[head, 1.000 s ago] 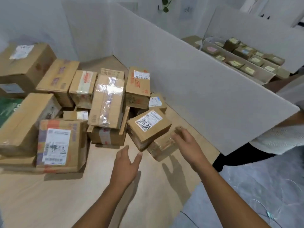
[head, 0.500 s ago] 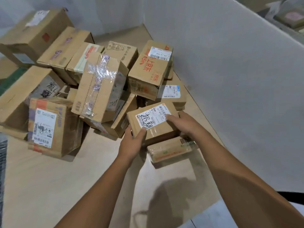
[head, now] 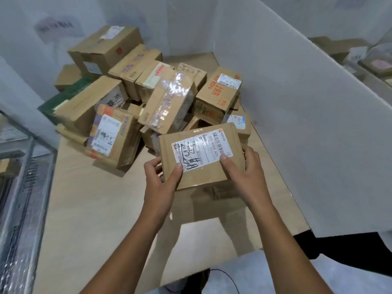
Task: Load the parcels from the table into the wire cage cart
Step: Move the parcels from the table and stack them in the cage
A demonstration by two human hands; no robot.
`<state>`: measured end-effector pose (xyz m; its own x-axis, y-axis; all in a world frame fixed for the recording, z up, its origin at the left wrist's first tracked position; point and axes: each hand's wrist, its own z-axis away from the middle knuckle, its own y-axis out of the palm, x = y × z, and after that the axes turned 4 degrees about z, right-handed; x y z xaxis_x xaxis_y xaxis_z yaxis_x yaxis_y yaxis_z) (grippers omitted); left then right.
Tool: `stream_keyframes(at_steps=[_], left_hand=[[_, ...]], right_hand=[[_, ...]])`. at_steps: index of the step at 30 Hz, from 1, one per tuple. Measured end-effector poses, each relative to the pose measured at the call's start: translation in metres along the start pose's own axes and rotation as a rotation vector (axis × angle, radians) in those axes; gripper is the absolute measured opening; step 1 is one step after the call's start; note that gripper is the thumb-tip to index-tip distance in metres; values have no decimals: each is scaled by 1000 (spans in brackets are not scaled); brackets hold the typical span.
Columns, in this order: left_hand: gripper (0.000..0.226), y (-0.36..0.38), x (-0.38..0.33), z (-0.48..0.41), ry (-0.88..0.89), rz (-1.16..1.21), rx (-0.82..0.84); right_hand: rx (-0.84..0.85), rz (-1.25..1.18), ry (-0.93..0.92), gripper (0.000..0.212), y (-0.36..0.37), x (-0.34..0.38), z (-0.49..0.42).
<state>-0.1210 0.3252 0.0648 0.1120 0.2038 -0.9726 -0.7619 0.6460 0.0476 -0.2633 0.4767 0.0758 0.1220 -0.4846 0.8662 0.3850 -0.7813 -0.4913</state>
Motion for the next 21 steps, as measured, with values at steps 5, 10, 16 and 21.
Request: stream_keyframes(at_steps=[5, 10, 16, 21], left_hand=[[86, -104, 12, 61, -1, 173, -82], [100, -233, 32, 144, 8, 313, -168], [82, -371, 53, 233, 6, 359, -377], [56, -443, 63, 268, 41, 560, -574]], right_hand=[[81, -229, -115, 49, 56, 34, 97], [339, -425, -69, 62, 138, 58, 195], [579, -383, -128, 63, 227, 103, 284], [690, -350, -171, 76, 302, 147, 331]])
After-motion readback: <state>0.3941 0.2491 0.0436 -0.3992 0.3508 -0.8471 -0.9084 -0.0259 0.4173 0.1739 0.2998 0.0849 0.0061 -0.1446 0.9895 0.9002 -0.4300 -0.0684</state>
